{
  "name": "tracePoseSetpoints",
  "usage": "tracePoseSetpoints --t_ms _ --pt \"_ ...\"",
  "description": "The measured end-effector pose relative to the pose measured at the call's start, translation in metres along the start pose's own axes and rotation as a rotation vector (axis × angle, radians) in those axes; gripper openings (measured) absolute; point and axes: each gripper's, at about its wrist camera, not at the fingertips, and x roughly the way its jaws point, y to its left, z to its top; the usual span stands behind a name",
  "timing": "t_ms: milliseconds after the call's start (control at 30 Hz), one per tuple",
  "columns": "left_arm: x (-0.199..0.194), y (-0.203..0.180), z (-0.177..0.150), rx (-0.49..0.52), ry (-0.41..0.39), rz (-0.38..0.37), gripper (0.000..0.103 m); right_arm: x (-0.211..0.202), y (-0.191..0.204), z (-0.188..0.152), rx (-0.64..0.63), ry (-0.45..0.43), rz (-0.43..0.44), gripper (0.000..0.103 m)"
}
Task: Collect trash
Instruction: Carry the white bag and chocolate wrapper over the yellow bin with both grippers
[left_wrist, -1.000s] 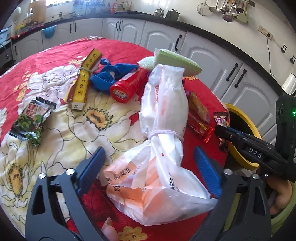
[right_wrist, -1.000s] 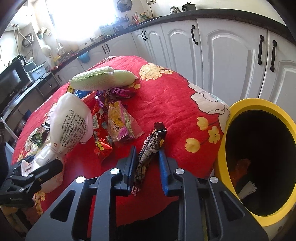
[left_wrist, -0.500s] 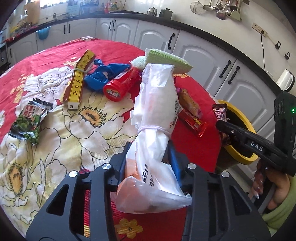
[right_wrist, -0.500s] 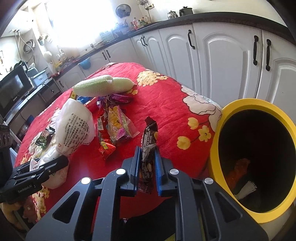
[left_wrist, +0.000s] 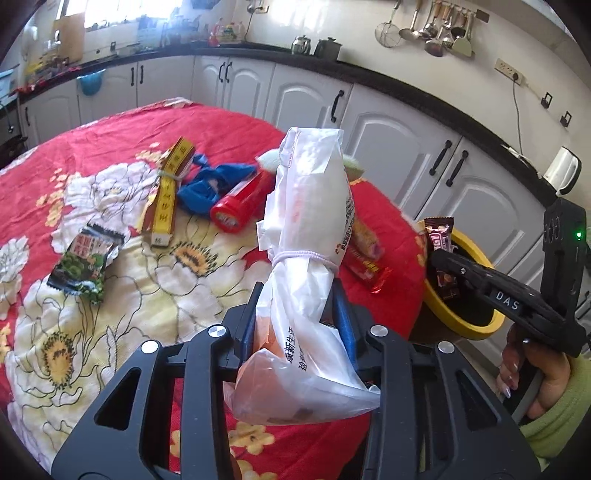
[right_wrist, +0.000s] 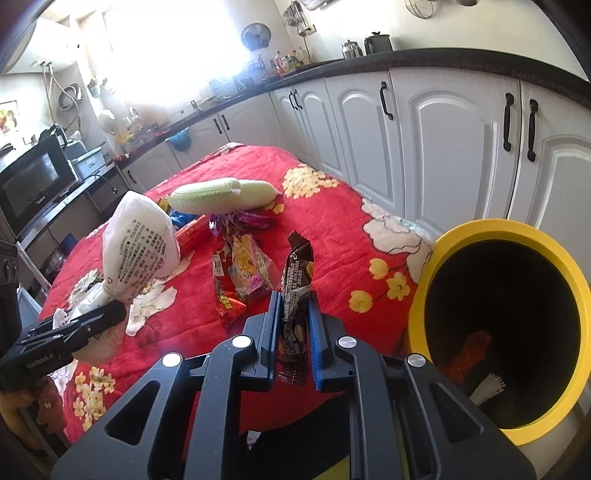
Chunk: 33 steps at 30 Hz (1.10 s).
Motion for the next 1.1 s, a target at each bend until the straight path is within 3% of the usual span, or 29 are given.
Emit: tracePoseSetpoints --t_ms 467,1100 --pt "0.002 -0.043 0.017 0.035 -0.032 -0.065 0.028 -0.034 -0.022 0.009 0.009 -0.068 -0.011 0.014" --pt "0.018 -0.102 0.037 0.084 -0.054 -0.146 0.028 -0.068 -0.075 0.017 0.061 -0.134 -0.098 0.014"
